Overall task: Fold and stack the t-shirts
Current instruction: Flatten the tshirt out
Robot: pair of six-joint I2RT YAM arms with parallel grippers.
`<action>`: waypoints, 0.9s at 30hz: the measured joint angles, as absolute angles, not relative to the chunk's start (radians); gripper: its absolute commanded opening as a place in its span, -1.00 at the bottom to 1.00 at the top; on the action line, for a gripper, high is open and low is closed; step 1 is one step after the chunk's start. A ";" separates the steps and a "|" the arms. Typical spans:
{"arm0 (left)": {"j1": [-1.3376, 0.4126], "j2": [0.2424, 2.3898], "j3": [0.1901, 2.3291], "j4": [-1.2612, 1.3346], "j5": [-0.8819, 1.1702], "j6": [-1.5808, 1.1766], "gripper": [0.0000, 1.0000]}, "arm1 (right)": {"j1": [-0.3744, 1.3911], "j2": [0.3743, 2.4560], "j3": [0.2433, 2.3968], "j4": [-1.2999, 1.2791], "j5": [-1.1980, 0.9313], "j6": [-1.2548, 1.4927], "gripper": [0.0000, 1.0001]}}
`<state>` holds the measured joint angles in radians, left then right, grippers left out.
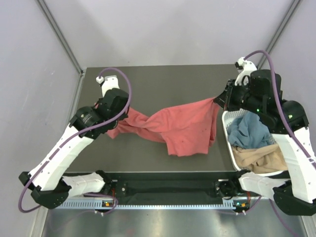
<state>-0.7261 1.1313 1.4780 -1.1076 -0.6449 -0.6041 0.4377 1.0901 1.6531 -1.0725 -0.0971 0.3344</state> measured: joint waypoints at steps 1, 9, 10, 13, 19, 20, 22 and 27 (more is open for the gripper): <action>-0.726 1.141 1.481 -1.111 -0.656 -0.604 -1.00 | 0.438 1.097 1.671 -1.080 -0.083 0.337 -1.00; -0.727 1.256 1.527 -1.116 -0.675 -0.584 -1.00 | 0.427 1.252 1.878 -1.104 0.072 0.334 -1.00; -0.727 1.261 1.534 -1.117 -0.675 -0.585 -1.00 | 0.427 1.265 1.905 -1.103 0.080 0.330 -1.00; -0.727 1.238 1.533 -1.128 -0.678 -0.596 -1.00 | 0.427 1.254 1.927 -1.096 0.081 0.309 -1.00; -0.727 1.057 1.520 -1.182 -0.688 -0.654 -1.00 | 0.427 1.063 1.853 -1.089 0.045 0.292 -1.00; -0.727 1.021 1.520 -1.185 -0.681 -0.661 -1.00 | 0.427 1.032 1.855 -1.089 0.047 0.292 -1.00; -0.728 0.972 1.520 -1.185 -0.667 -0.672 -1.00 | 0.427 0.991 1.874 -1.090 0.050 0.292 -1.00; -0.727 0.991 1.550 -1.147 -0.670 -0.623 -1.00 | 0.427 0.992 1.887 -1.017 0.057 0.292 -1.00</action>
